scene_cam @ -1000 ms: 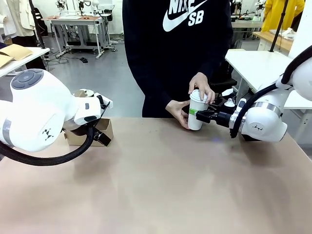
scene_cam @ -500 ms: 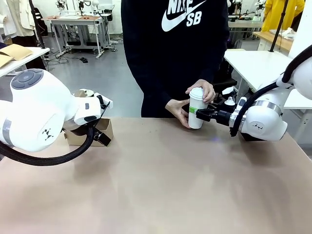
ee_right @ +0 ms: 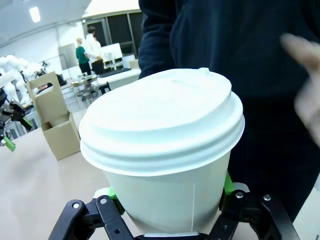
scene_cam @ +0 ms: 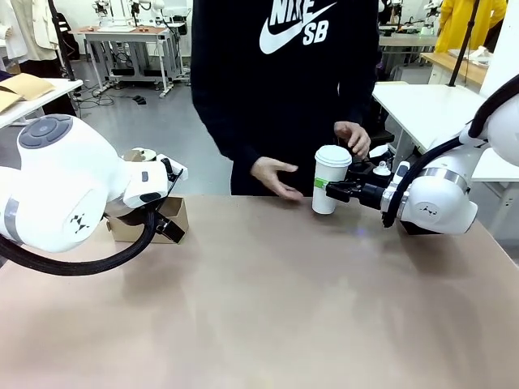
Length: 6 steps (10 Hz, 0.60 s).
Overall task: Pour a drink into a cup and package it in a carrier.
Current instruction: When a person places the Paper Cup Lid on the 600 ml Paper Cup , lift the 600 ml Paper Cup.
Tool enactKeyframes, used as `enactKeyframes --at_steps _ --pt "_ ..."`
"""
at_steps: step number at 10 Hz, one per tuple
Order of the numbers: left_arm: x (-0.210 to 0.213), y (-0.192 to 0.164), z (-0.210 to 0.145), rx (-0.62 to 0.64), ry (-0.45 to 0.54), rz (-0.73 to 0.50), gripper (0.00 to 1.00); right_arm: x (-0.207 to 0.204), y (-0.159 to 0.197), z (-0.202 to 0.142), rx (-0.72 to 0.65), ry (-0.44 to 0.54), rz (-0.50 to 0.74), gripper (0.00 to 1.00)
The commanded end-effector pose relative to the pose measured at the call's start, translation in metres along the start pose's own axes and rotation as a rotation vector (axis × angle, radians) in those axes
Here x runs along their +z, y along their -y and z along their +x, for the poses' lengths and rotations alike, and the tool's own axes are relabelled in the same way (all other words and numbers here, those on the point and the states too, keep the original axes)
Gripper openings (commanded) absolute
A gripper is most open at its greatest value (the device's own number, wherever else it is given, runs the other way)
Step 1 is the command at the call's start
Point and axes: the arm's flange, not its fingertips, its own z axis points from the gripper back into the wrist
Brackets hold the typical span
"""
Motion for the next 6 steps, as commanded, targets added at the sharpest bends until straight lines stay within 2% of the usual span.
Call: enactKeyframes --at_steps 1,6 --pt "0.0005 0.0003 0.0 -0.001 0.001 -0.001 1.0 -0.0017 -0.0016 0.0051 -0.003 0.013 0.0 0.81" --pt "0.0005 0.0003 0.0 -0.001 0.001 -0.001 1.0 -0.0017 -0.0016 0.0051 -0.003 0.013 0.0 0.81"
